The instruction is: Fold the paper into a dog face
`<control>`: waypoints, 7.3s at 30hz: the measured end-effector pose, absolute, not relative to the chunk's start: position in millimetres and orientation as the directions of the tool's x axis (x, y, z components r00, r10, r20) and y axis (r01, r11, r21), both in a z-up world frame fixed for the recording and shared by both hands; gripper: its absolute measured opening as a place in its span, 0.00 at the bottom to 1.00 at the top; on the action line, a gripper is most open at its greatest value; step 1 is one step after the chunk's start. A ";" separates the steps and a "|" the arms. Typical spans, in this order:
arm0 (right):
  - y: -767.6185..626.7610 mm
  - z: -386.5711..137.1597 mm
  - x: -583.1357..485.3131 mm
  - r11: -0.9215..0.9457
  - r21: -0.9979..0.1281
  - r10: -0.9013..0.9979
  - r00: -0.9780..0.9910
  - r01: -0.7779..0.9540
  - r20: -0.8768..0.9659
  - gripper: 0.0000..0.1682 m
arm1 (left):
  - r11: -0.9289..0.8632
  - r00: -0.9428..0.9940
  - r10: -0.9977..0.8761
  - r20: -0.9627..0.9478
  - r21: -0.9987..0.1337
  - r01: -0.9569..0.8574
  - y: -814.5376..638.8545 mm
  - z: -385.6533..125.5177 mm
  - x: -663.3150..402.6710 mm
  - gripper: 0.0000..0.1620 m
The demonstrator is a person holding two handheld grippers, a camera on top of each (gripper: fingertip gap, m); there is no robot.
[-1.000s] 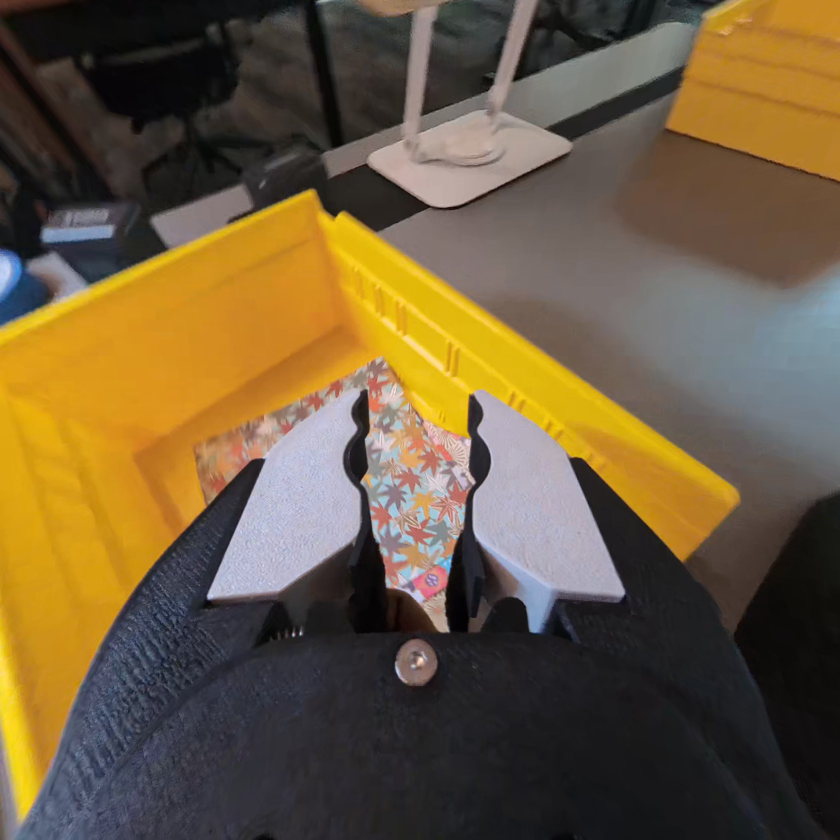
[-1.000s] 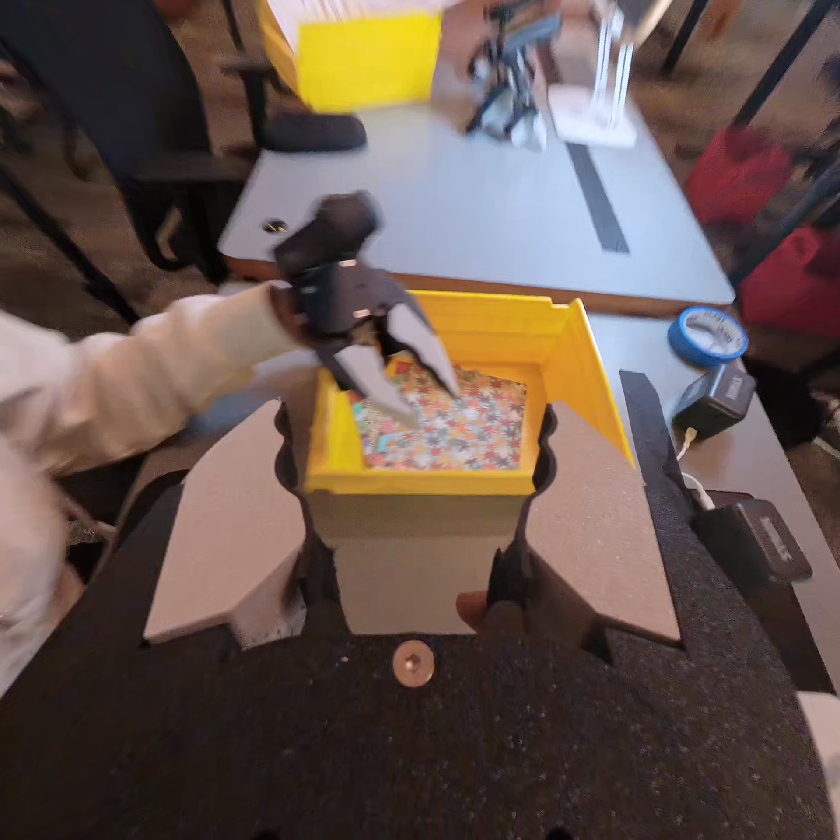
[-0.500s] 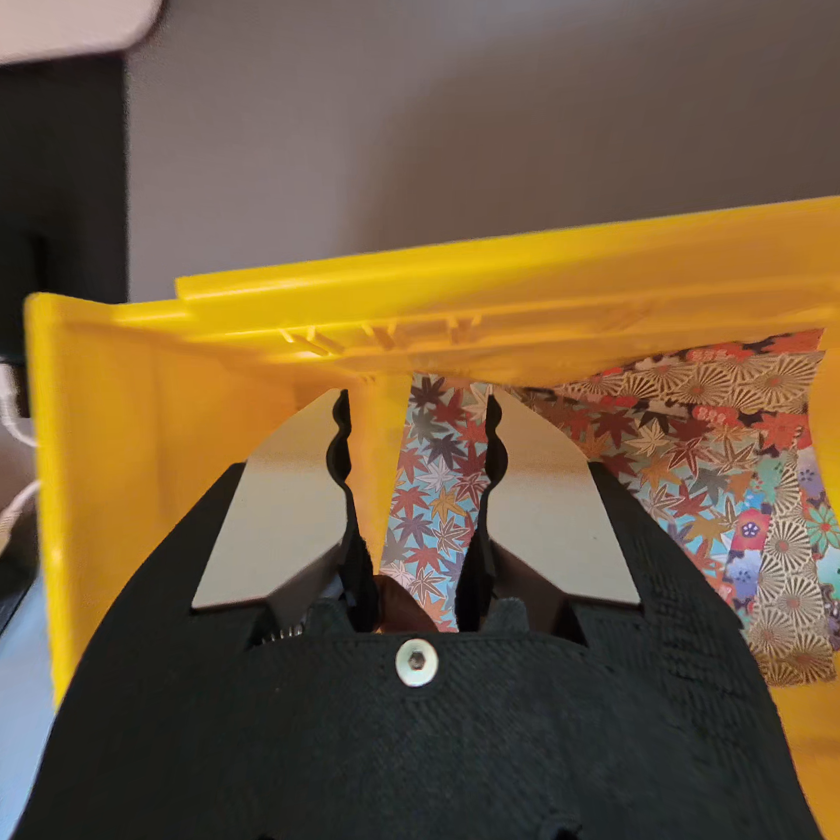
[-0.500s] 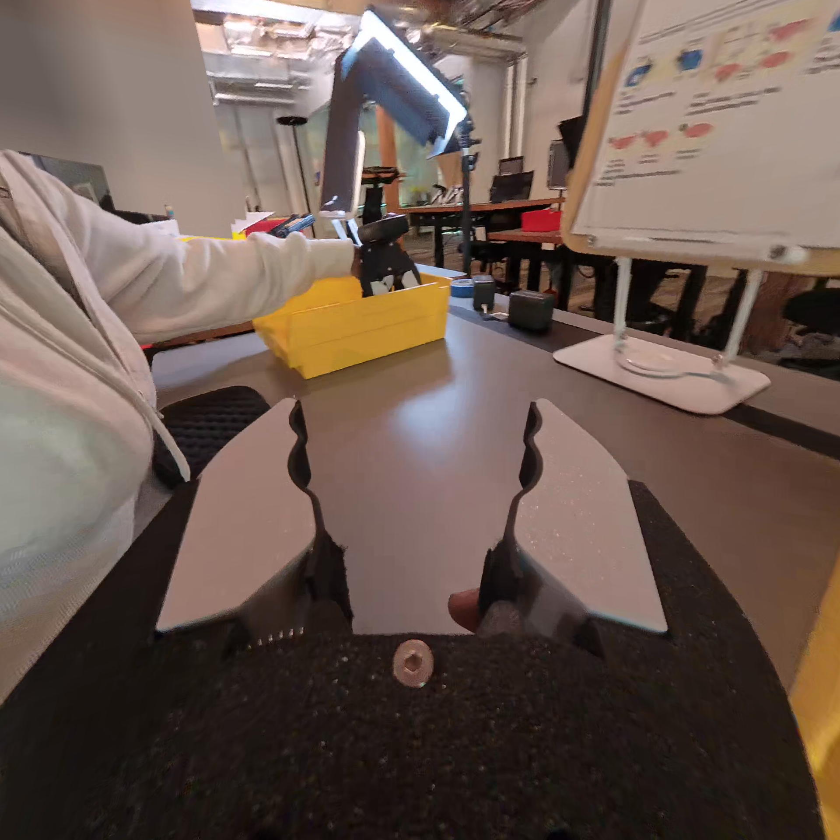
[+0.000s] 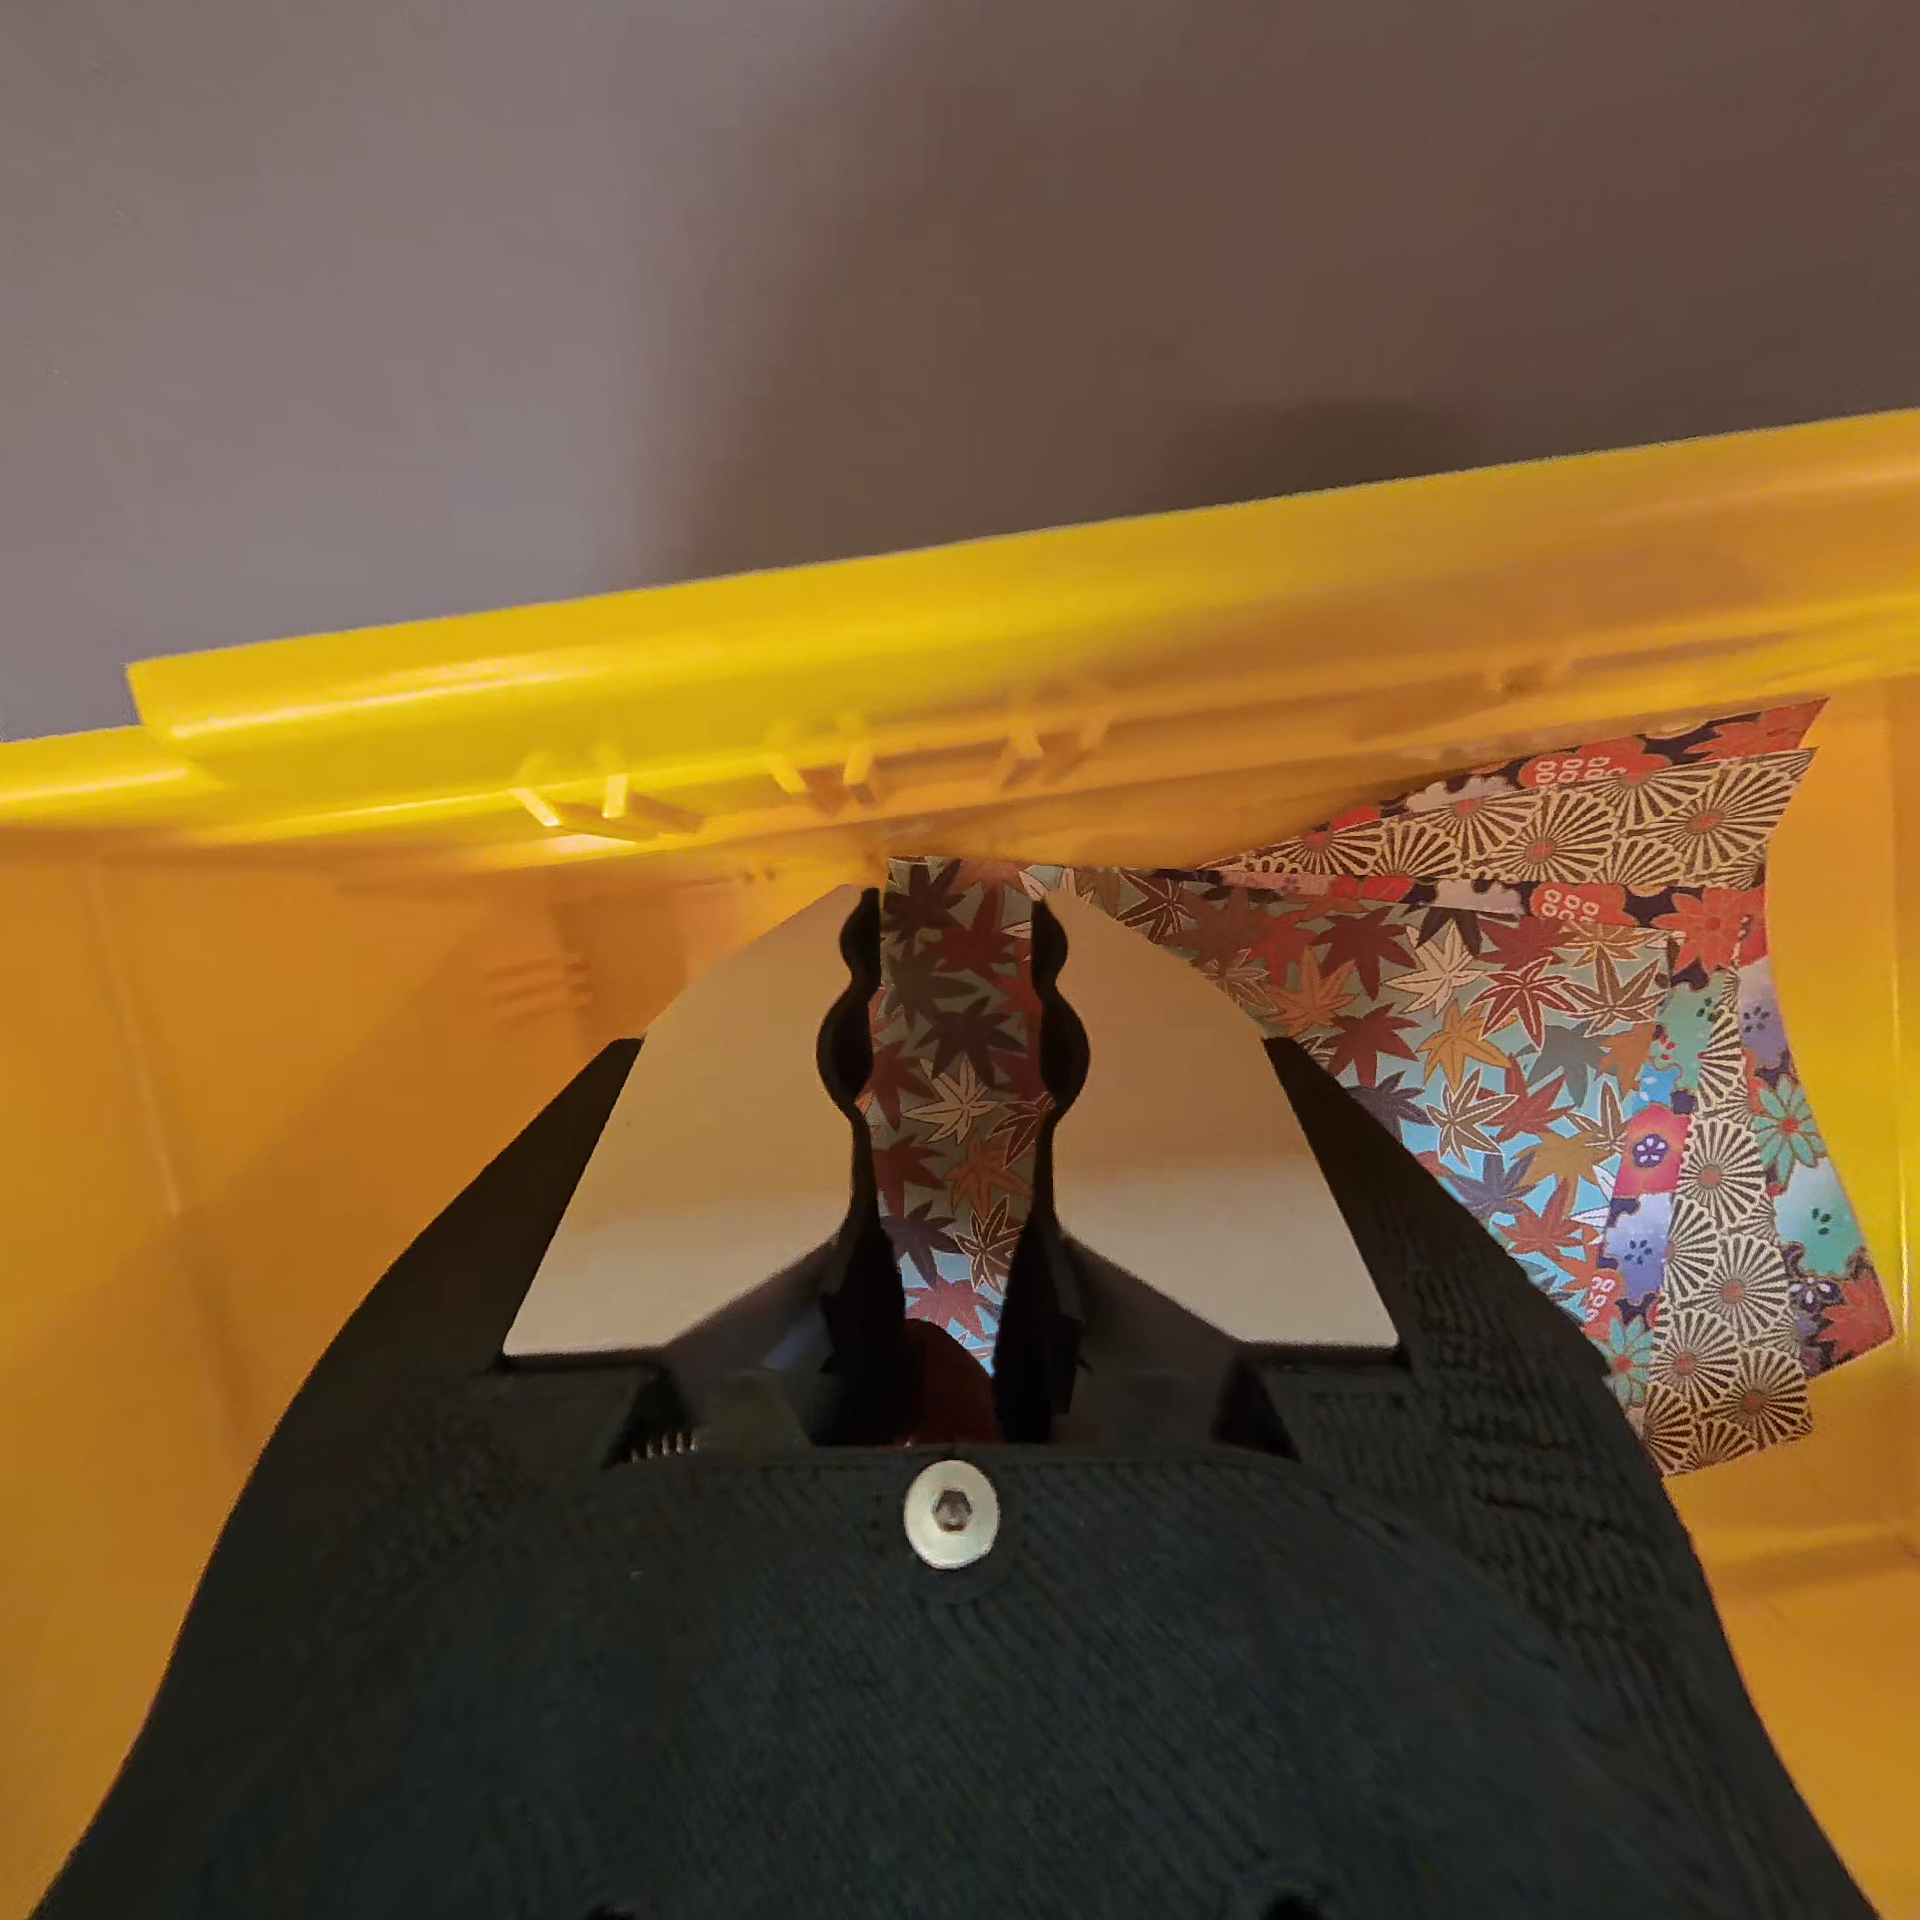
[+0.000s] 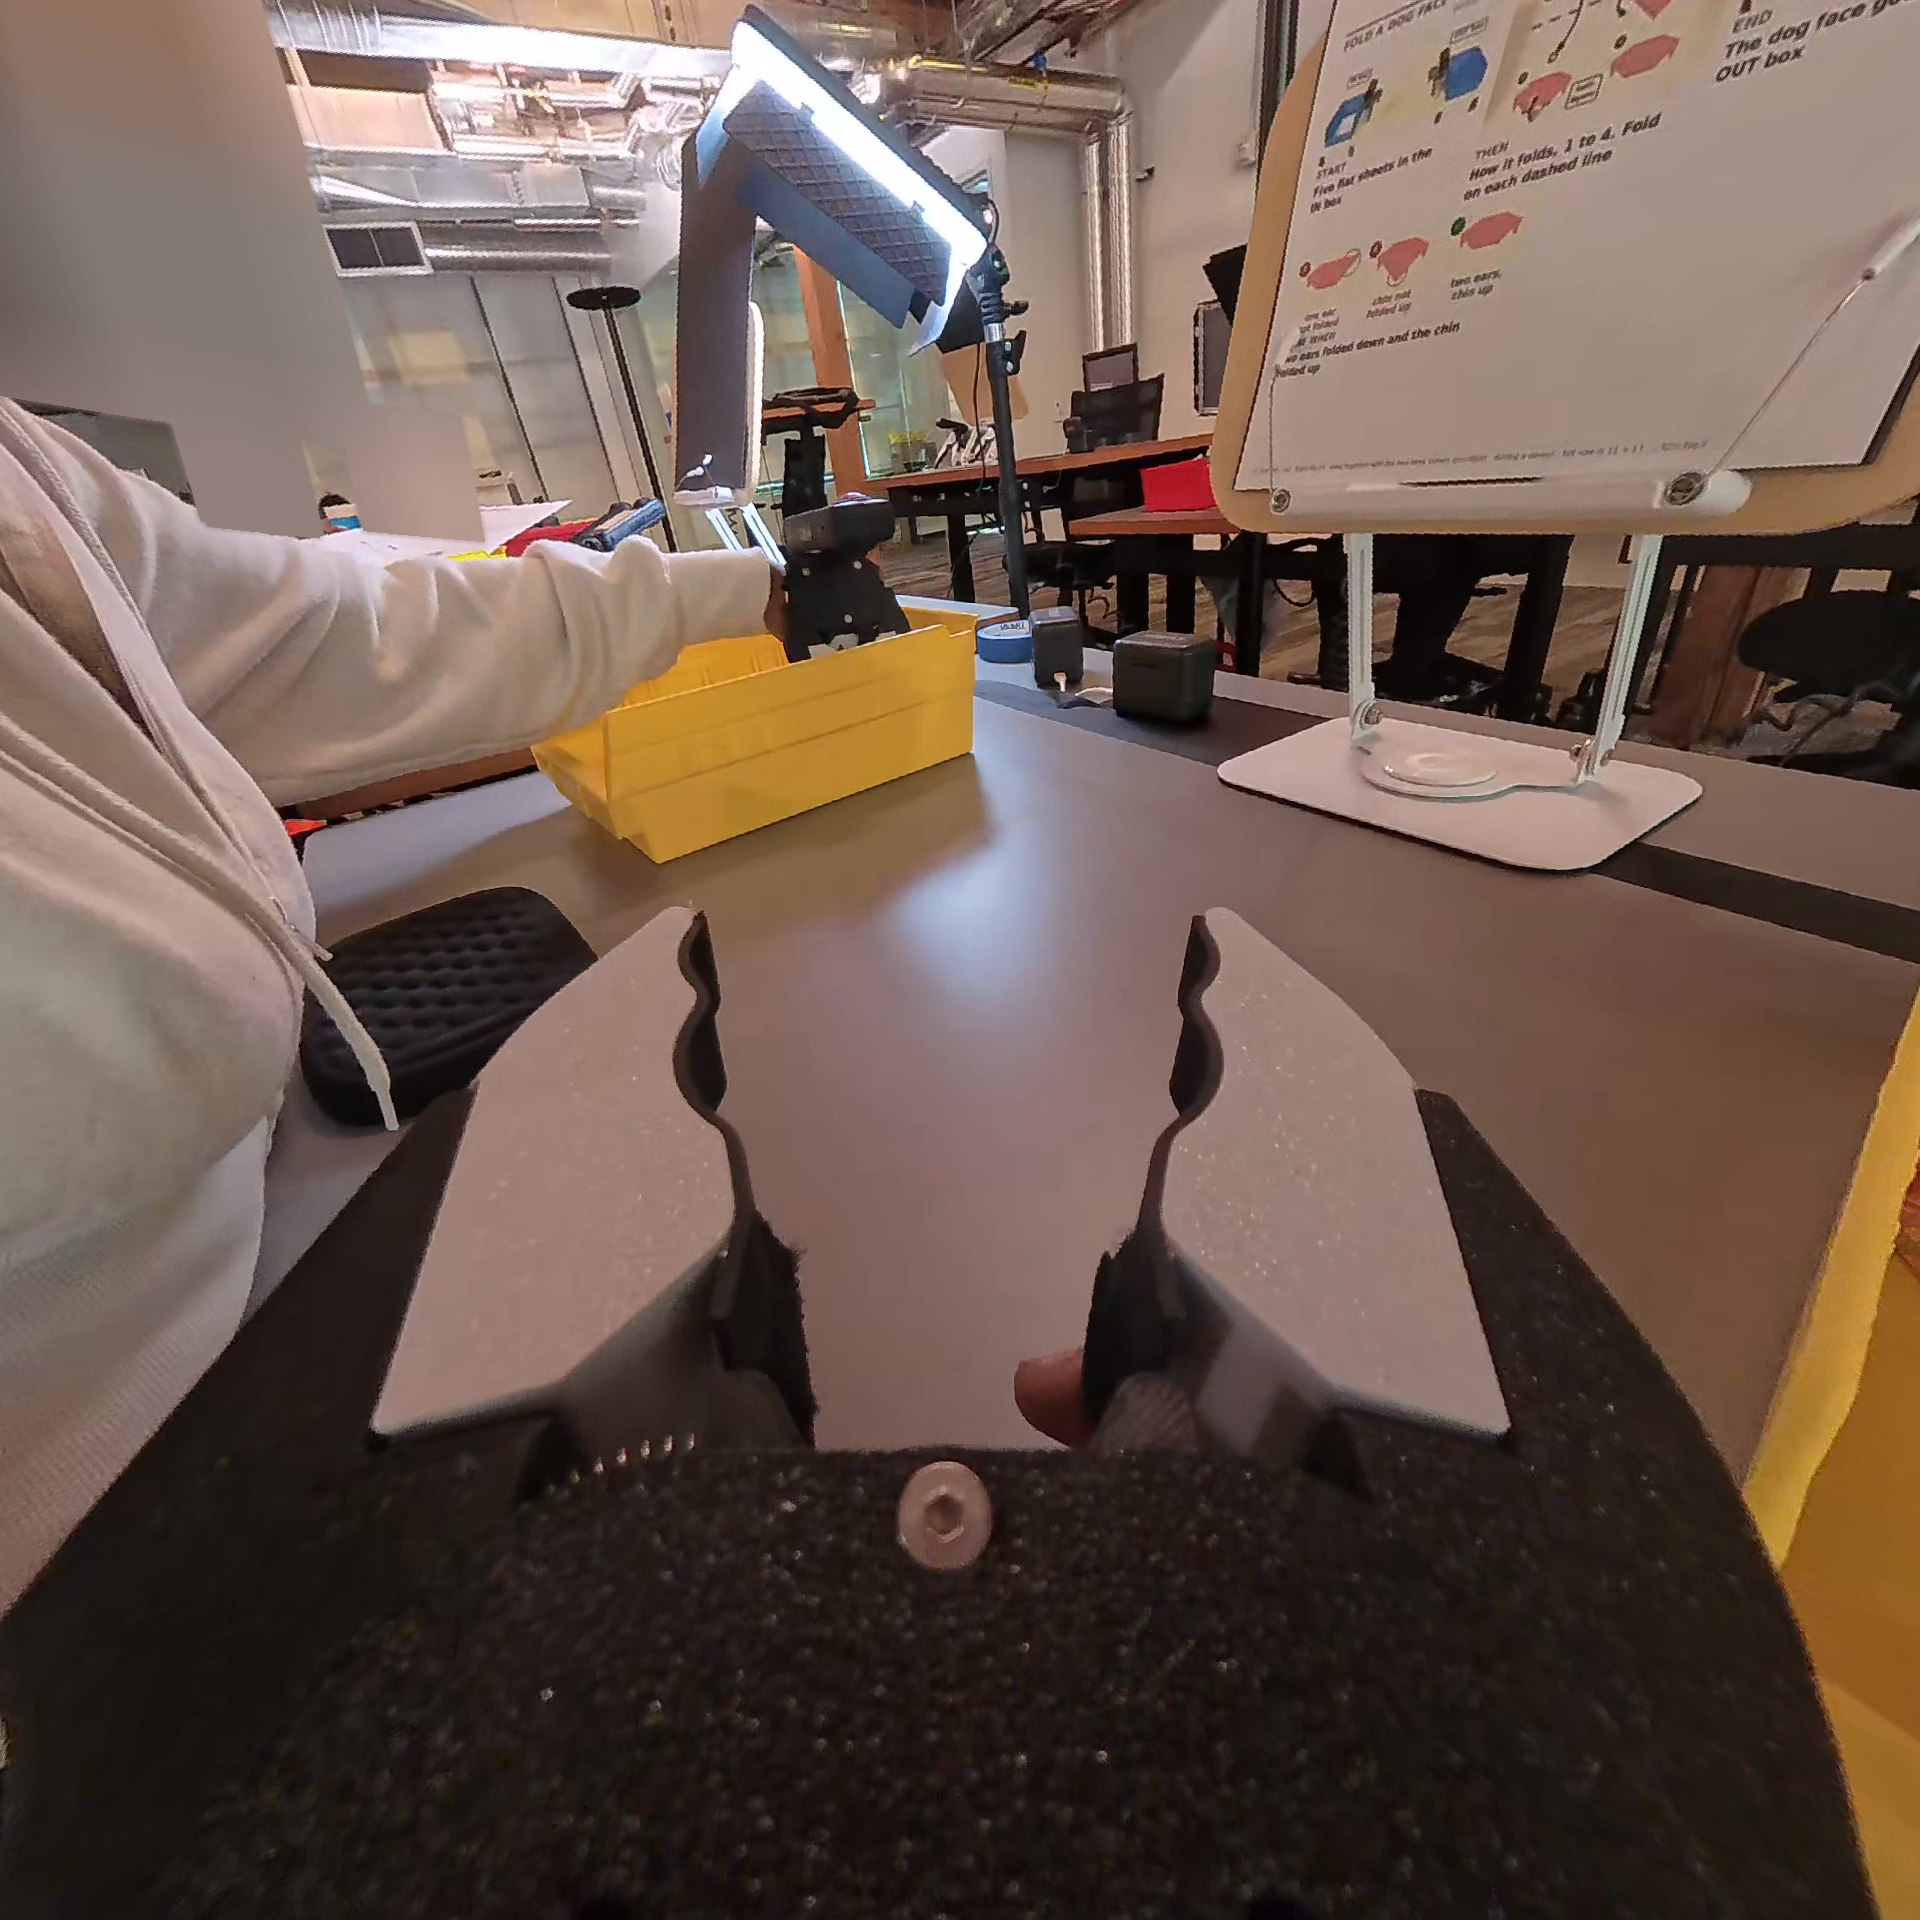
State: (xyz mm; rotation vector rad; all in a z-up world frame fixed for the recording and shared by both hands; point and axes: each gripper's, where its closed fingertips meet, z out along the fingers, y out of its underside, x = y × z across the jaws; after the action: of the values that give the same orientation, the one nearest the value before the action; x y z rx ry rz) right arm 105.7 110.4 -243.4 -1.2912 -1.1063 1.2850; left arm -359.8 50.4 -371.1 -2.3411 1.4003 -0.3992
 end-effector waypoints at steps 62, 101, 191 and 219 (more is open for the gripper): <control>11.2 -316.6 -6.7 0.972 -0.193 0.231 -0.400 0.132 0.887 0.29 | 0.006 0.627 -0.442 -0.642 -0.701 -0.713 -13.3 -291.2 2.9 0.00; 64.7 -370.7 2.0 -0.174 -0.514 0.709 -0.256 0.840 -0.658 0.03 | -0.340 0.515 -0.857 -0.016 -0.735 -0.588 49.1 -383.0 -25.3 0.00; 77.8 -382.7 -23.6 -0.251 -0.256 0.773 0.034 0.934 -0.634 0.01 | -0.436 0.612 -0.790 0.024 -0.725 -0.534 73.6 -383.3 -63.4 0.00; 74.8 -382.8 -26.9 -0.284 -0.159 0.725 0.103 0.946 -0.681 0.00 | -0.383 0.627 -0.779 0.012 -0.801 -0.461 79.7 -358.2 -58.8 0.00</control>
State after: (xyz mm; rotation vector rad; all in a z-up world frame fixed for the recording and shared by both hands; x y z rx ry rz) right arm -26.9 74.8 -382.8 -2.5460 -2.0234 1.1997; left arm -58.8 79.7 -358.2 -2.0416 0.9700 -0.5005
